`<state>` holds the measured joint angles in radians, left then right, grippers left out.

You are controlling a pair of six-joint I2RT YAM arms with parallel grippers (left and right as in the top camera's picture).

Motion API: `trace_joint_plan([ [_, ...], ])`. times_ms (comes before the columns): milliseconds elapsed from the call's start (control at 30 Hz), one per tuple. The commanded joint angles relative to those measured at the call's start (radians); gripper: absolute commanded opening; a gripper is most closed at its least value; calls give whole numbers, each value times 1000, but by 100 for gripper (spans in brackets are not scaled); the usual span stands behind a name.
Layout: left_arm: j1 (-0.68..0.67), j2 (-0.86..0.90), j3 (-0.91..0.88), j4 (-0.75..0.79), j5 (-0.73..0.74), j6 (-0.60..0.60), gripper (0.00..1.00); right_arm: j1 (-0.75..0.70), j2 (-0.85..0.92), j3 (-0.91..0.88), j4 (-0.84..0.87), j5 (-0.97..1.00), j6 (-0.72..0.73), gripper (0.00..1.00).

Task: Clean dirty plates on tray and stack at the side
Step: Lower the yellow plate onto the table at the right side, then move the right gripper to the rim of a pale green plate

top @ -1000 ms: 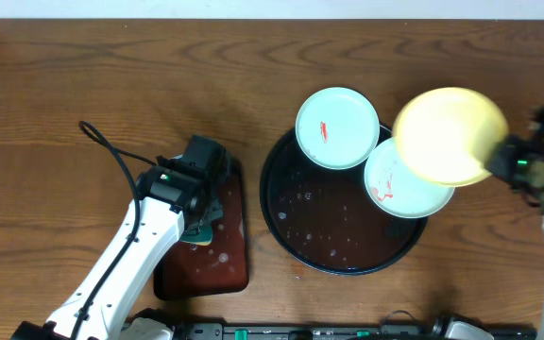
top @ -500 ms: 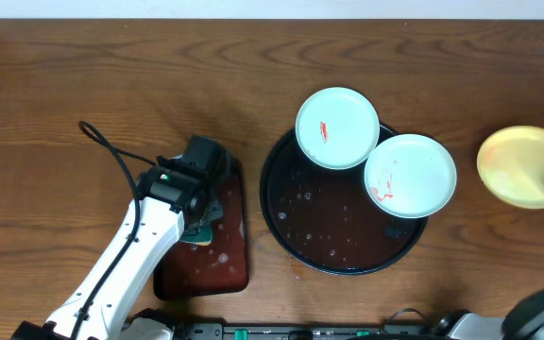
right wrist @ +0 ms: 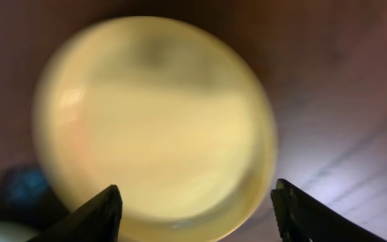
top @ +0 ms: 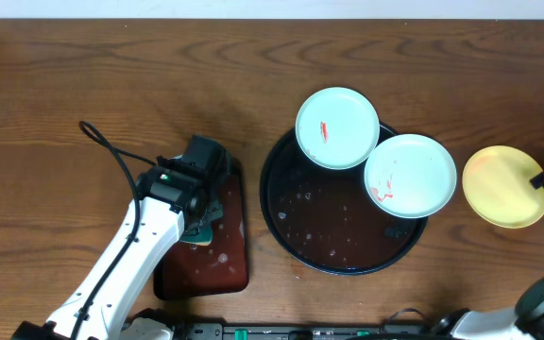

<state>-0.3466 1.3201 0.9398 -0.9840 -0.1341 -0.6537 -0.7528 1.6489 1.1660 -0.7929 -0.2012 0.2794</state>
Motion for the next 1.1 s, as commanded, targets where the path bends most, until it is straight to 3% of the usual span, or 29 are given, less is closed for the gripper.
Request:
trace_joint_plan([
  [0,6,-1,-4,-4,-8,7,8,49,-119,16,-4,-231,-72,64],
  [100,6,-1,-4,-3,-8,7,8,137,-189,16,-38,-232,-103,56],
  [167,6,-1,-4,-2,-8,8,8,219,-215,16,-79,-178,-113,60],
  [267,6,-1,-4,-2,-8,11,8,367,-210,11,-135,-19,-143,60],
  [467,6,-1,-4,-1,-8,10,7,591,-122,-55,-32,371,-120,47],
  [567,6,-1,-4,-2,-8,10,8,624,-55,-63,21,459,-120,42],
  [767,6,-1,-4,-2,-8,10,8,622,67,-63,78,397,-119,37],
  [967,6,-1,-4,-2,-8,10,8,622,108,-63,27,358,-120,1],
  [1067,6,-1,-4,-2,-8,10,8,622,61,-62,-6,357,-119,1],
])
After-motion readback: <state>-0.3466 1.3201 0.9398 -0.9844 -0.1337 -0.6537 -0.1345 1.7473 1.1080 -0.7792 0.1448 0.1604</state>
